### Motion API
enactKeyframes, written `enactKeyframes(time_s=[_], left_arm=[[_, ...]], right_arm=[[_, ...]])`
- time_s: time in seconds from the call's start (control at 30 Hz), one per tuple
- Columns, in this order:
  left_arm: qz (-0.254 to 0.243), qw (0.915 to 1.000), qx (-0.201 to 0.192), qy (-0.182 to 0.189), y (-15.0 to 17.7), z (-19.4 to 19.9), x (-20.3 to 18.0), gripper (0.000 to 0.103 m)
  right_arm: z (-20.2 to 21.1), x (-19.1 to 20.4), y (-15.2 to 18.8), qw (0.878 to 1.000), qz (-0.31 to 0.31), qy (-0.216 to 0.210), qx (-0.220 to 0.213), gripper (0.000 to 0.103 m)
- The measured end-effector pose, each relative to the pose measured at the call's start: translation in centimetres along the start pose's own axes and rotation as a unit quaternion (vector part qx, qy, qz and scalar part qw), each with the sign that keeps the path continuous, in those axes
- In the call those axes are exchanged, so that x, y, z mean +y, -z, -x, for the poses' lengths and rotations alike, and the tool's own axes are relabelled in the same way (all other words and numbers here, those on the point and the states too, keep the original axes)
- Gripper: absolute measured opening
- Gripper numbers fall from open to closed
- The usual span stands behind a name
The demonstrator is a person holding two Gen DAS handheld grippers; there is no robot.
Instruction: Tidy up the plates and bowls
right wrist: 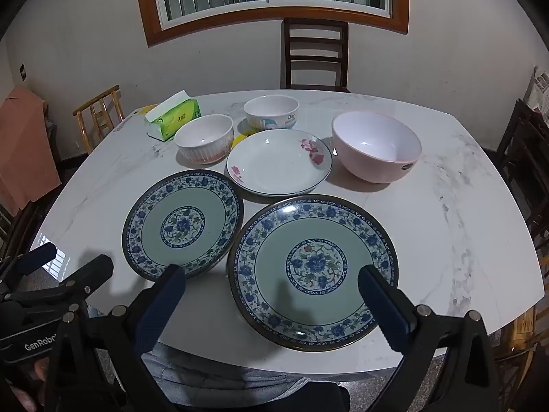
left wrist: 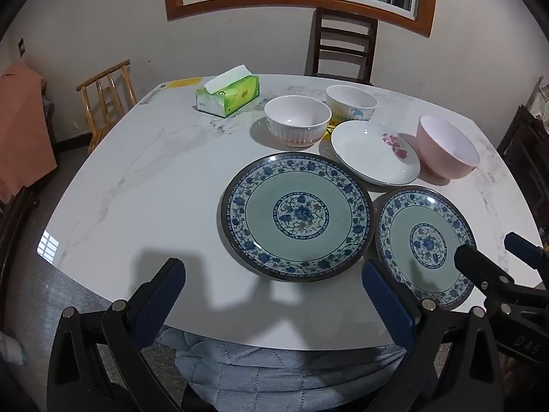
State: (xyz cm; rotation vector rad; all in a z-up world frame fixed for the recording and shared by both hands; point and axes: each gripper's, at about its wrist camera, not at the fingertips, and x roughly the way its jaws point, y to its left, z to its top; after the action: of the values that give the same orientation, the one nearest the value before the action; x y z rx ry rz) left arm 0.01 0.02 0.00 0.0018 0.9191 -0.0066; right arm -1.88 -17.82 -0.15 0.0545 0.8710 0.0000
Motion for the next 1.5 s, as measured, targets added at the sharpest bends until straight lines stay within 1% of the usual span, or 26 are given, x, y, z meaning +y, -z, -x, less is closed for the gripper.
enactKeyframes(time_s=[0.07, 0.1, 0.17, 0.2, 0.3, 0.43, 0.47, 0.6, 1.0, 1.5], left_arm=[[-0.002, 1.0000, -0.002, -0.005, 0.0, 0.0, -0.1, 0.102], [0.004, 1.0000, -0.007, 0.005, 0.0, 0.0, 0.0, 0.102], [0.003, 0.9999, -0.005, 0.009, 0.1, 0.0, 0.1, 0.102], [0.002, 0.9999, -0.003, 0.010, 0.1, 0.0, 0.2, 0.102], [0.002, 0.9999, 0.004, 0.013, -0.1, 0.0, 0.3, 0.102], [0.005, 0.9996, 0.016, 0.024, 0.3, -0.6, 0.4, 0.102], [0.003, 0.9996, 0.018, 0.023, 0.7, -0.6, 0.0, 0.102], [-0.001, 0.9995, 0.025, 0.020, 1.1, -0.8, -0.1, 0.102], [0.002, 0.9994, 0.031, 0.016, 1.9, -1.1, 0.4, 0.102], [0.000, 0.9993, 0.034, 0.013, 2.2, -1.4, 0.4, 0.102]], right_arm=[[0.2, -0.1, 0.2, 1.000, -0.002, -0.002, -0.004, 0.103], [0.2, -0.1, 0.3, 1.000, -0.002, -0.002, -0.004, 0.103], [0.3, -0.1, 0.5, 1.000, -0.002, -0.003, -0.001, 0.103], [0.5, -0.2, -0.1, 1.000, -0.002, -0.004, 0.000, 0.103], [0.6, -0.3, 0.0, 1.000, -0.006, -0.009, -0.001, 0.103], [0.6, -0.5, -0.4, 1.000, -0.007, -0.013, -0.001, 0.103], [1.2, -0.5, 0.4, 1.000, -0.007, -0.012, -0.010, 0.103], [1.3, -0.3, 0.6, 1.000, -0.005, -0.012, -0.012, 0.103], [1.0, -0.1, 1.4, 1.000, -0.006, -0.014, -0.006, 0.103], [1.0, 0.4, 1.8, 1.000, -0.004, -0.018, -0.004, 0.103]])
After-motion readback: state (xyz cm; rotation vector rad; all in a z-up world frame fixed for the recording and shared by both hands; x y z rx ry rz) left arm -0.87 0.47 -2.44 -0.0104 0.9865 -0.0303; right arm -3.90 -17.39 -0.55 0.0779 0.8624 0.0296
